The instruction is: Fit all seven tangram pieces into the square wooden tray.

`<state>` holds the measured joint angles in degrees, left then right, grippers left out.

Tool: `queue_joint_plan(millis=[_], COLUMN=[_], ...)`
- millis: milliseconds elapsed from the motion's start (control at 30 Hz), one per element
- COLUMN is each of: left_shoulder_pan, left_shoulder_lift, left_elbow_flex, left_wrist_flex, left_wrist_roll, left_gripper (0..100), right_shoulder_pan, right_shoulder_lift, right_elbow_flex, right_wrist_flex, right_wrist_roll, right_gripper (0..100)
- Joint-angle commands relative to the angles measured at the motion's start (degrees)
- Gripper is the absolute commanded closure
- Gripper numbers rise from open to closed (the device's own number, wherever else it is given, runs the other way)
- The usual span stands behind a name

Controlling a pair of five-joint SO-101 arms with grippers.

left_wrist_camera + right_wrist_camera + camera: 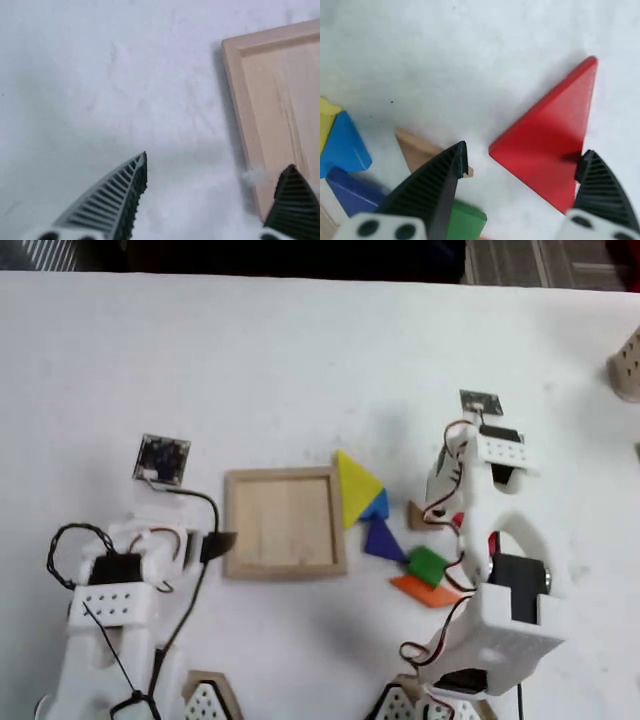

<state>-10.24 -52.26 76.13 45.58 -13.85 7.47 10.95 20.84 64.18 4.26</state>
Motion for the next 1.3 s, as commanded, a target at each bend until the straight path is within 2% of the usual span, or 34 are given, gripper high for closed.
queue_joint_plan(millis=[0, 200, 300, 500, 733, 967, 1067, 1267], left_shoulder_pan=[0.7, 0.7, 0.7, 0.7, 0.7, 0.7, 0.7, 0.7], left_shoulder_lift=[-0.3, -0.3, -0.3, -0.3, -0.3, -0.3, -0.3, -0.3], left_elbow_flex=[-0.7, -0.7, -0.7, -0.6, -0.6, -0.6, -0.6, -0.6], left_wrist_flex=[-0.2, -0.2, -0.2, -0.2, -0.2, -0.2, -0.2, -0.2], left_wrist_roll=[-0.2, -0.3, -0.4, -0.4, -0.4, -0.4, -0.4, -0.4], left_gripper=[61, 61, 61, 61, 61, 61, 61, 61], right_shoulder_pan=[0.0, 2.1, 2.9, 2.5, 2.4, 2.3, 1.4, 2.5], right_shoulder_lift=[-0.5, -0.4, -0.1, 0.7, 1.0, 1.0, 1.1, 1.2], right_elbow_flex=[-2.3, -2.2, -1.2, -1.1, -1.1, -1.1, -0.9, -0.8], right_wrist_flex=[0.1, 0.0, -2.2, -2.2, 0.1, 0.7, 2.3, 2.7], right_wrist_roll=[2.1, 3.2, 8.4, 9.9, 9.9, 10.1, 13.4, 13.9], right_gripper=[65.4, 65.4, 65.6, 72.5, 66.3, 66.2, 66.2, 66.2])
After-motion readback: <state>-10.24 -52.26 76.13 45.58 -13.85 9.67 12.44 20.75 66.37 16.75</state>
